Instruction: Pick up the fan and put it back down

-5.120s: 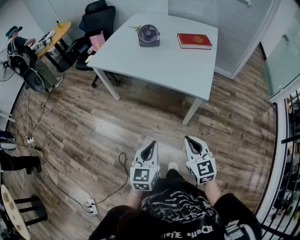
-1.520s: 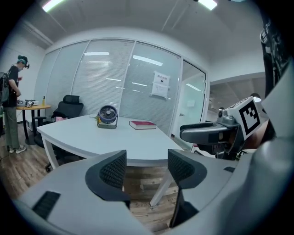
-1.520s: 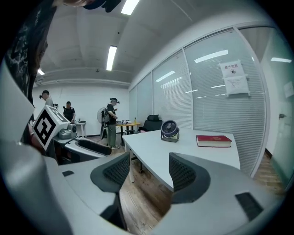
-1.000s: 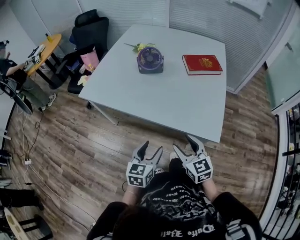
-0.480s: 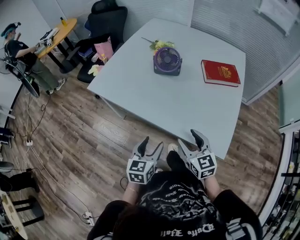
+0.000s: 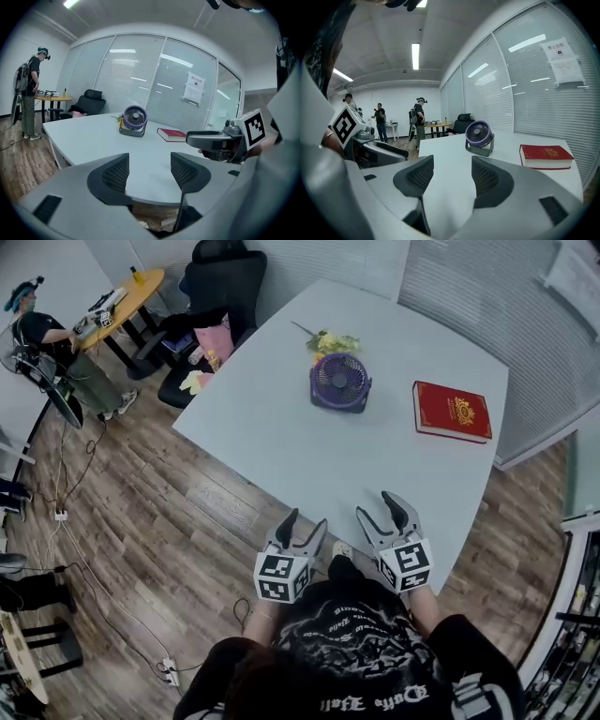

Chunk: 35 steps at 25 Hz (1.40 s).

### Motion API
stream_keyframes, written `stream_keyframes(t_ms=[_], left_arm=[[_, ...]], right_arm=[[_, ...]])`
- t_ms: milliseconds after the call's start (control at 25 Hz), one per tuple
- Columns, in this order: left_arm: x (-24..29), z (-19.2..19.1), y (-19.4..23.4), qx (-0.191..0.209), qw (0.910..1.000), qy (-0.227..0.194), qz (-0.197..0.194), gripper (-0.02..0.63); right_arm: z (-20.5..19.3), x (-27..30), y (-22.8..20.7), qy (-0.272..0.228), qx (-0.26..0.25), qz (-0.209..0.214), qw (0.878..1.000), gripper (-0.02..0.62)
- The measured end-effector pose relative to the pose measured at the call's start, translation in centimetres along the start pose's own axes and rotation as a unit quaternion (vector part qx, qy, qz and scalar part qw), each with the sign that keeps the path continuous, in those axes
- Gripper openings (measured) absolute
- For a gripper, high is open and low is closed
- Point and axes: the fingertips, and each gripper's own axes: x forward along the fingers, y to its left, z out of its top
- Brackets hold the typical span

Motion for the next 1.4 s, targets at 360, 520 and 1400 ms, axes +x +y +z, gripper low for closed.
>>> stream_keyframes(t_ms=[360, 520, 1400], left_arm=[[5.0, 3.4, 0.3, 0.009, 0.9995, -0.011, 0.026, 0.293], [6.1, 4.8, 0.8, 0.016, 0.9992, -0.010, 0.034, 0.293], [16.2, 10.7, 9.4, 0.081, 0.9936, 0.046, 0.064, 0.276]], right_arm=[[2.8, 2.9, -6.8, -0.019, 0.033, 0.002, 0.999, 0.236], [4.6, 4.4, -8.0, -0.026, 0.056, 0.012, 0.998, 0.241], [6.3, 15.2, -15.8, 0.069, -0.013, -0.060, 0.996, 0.242]])
